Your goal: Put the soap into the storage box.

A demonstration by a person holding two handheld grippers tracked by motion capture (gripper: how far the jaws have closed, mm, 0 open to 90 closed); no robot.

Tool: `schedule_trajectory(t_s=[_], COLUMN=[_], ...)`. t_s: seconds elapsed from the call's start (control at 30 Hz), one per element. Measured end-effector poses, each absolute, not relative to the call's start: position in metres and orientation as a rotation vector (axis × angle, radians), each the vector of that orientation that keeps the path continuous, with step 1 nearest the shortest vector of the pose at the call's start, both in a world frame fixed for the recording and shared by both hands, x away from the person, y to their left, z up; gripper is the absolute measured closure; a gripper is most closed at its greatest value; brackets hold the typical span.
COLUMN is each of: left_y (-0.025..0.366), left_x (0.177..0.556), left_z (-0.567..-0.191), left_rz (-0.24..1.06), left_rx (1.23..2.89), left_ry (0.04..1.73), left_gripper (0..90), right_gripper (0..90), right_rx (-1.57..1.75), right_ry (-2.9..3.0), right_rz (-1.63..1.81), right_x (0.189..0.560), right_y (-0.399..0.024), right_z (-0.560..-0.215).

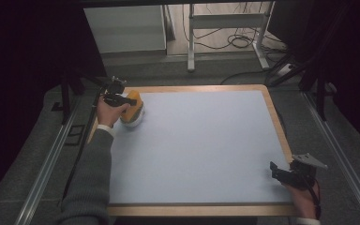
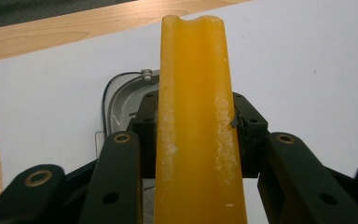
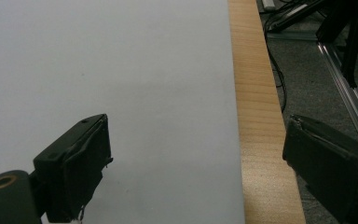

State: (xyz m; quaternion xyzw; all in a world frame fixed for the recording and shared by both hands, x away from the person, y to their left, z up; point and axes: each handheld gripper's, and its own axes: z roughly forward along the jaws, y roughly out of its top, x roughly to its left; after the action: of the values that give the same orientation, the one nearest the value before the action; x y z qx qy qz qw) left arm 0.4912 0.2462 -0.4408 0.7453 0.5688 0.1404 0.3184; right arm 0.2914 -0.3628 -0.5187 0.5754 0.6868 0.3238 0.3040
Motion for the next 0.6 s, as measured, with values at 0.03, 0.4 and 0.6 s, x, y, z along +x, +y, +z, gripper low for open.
schedule_trajectory(t_s=[0.03, 0.4, 0.6], left_y=[0.247, 0.249, 0.249], left_x=[0.492, 0.504, 0.504], left_z=[-0.442, -0.464, -0.468], left_rz=[0.368, 0.350, 0.352], left_rx=[1.960, 1.934, 1.899], left_ry=[1.500, 1.559, 1.549], left_gripper=[61.2, 61.2, 60.0], right_gripper=[7.8, 7.8, 7.8], right_rx=[1.524, 1.530, 1.522], right_ry=[1.819, 1.818, 1.830], right_rz=[0.858, 0.853, 0.851], right_x=[0.291, 0.292, 0.292], right_y=[-0.363, -0.363, -0.362], right_z=[-0.519, -0.520, -0.520])
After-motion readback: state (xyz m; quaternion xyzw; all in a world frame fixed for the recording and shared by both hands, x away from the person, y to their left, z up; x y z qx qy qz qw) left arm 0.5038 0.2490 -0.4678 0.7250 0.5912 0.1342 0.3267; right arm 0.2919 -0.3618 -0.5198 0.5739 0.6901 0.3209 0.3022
